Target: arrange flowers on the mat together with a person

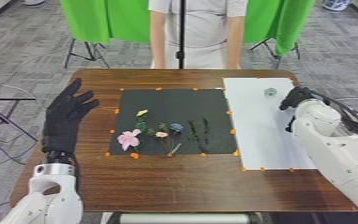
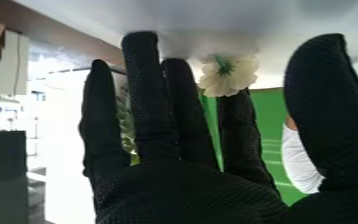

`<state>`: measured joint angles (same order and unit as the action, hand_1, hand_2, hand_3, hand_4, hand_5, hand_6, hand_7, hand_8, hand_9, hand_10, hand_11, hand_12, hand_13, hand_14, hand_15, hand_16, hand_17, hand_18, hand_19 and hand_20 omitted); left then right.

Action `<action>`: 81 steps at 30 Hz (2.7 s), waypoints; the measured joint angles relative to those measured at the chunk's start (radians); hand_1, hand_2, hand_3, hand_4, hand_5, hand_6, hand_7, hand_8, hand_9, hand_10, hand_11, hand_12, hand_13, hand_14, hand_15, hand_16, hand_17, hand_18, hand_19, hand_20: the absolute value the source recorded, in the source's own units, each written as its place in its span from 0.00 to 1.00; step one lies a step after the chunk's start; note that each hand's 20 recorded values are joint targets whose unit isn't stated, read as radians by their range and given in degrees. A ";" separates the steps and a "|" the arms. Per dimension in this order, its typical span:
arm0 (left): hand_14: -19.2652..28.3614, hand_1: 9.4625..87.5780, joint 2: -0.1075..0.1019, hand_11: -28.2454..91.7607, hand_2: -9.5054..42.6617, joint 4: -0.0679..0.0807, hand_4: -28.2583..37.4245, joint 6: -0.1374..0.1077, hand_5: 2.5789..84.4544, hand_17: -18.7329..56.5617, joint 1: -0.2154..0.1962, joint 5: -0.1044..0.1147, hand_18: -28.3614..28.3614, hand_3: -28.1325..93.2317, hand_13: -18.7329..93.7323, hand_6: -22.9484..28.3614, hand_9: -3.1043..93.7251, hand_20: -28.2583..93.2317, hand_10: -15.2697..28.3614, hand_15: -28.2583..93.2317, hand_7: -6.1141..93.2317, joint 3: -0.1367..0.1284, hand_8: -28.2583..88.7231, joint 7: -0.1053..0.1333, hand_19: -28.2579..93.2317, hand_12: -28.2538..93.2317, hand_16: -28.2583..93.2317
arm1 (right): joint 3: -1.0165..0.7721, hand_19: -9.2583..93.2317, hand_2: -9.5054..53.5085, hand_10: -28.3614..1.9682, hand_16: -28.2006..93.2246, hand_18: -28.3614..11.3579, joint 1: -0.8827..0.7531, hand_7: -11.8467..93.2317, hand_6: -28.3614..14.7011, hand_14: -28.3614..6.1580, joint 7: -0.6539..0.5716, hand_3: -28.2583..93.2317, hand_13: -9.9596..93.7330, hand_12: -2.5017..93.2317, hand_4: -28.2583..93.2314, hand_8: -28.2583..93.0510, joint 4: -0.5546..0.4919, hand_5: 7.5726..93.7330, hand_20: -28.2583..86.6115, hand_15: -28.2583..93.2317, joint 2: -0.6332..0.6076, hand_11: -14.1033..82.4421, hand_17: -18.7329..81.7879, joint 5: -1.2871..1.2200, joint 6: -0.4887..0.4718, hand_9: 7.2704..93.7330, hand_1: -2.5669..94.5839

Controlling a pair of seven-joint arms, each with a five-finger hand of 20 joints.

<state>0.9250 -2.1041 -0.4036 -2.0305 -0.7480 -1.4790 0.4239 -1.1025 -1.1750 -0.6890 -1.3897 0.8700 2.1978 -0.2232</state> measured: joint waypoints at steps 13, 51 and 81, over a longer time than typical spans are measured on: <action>0.95 0.16 0.016 0.44 0.31 0.000 0.00 0.013 0.41 0.15 0.001 -0.010 0.92 0.89 0.42 0.55 0.43 0.38 0.76 0.65 0.17 -0.011 0.17 -0.026 0.64 0.31 0.16 | 0.055 0.79 0.00 0.84 0.47 0.36 -0.041 0.28 0.81 0.78 0.040 0.73 0.87 0.40 0.00 0.22 -0.001 0.88 0.43 0.58 -0.019 0.25 0.45 0.176 0.162 0.98 0.63; 0.95 0.17 -0.021 0.44 0.30 -0.008 0.00 -0.019 0.41 0.15 -0.025 0.021 0.92 0.90 0.42 0.55 0.43 0.38 0.76 0.65 0.17 -0.007 0.17 0.012 0.64 0.31 0.16 | 0.459 0.80 0.00 0.76 0.44 0.37 0.144 0.27 0.78 0.70 0.270 0.77 0.87 0.39 0.00 0.23 -0.285 0.87 0.41 0.64 0.101 0.32 0.45 0.157 0.268 0.97 0.60; 0.95 0.17 -0.012 0.44 0.30 -0.007 0.00 -0.014 0.41 0.14 -0.022 0.019 0.91 0.90 0.42 0.55 0.43 0.37 0.76 0.65 0.17 -0.011 0.17 -0.004 0.63 0.31 0.16 | 0.469 0.79 0.00 0.62 0.39 0.27 0.082 0.26 0.76 0.60 0.279 0.85 0.81 0.23 0.01 0.13 -0.298 0.72 0.45 0.71 0.091 0.47 0.39 0.229 0.120 0.86 0.40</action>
<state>0.9125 -2.1113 -0.4177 -2.0528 -0.7293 -1.4896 0.4197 -0.6331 -1.0932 -0.4101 -1.6882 0.9607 2.4272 -0.1031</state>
